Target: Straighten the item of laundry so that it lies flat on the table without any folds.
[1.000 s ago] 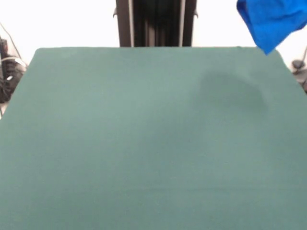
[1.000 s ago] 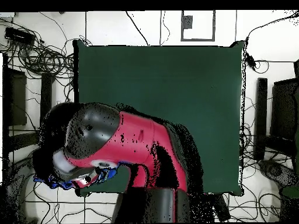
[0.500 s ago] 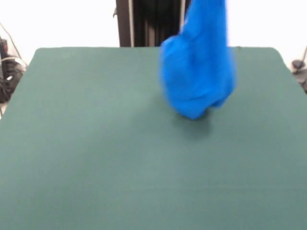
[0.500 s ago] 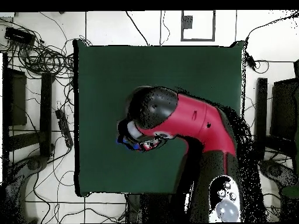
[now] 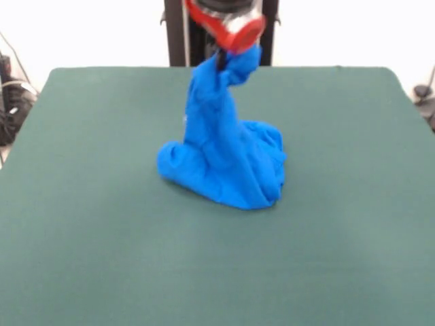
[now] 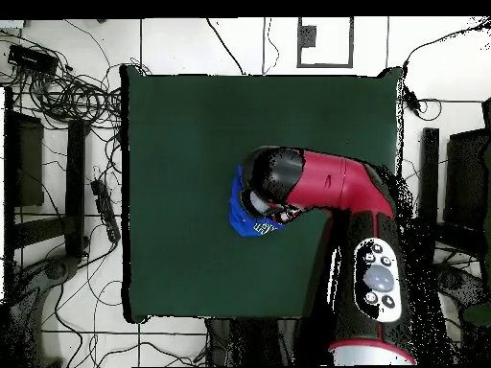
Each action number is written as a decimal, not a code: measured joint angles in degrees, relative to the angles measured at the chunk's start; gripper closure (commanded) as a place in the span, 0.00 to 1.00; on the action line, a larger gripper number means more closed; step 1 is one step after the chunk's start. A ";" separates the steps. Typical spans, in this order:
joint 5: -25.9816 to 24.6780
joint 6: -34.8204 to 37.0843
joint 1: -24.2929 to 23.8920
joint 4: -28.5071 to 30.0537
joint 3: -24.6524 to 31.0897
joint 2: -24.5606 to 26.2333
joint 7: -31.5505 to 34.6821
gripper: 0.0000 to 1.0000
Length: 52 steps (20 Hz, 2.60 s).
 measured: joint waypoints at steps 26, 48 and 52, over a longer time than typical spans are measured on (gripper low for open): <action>-30.90 -29.03 -20.48 -18.30 12.78 4.08 -19.35 1.00; -6.17 -13.19 -4.33 -4.19 8.13 -3.61 -16.86 1.00; -0.26 -13.20 0.28 -0.43 5.59 -5.32 -12.26 1.00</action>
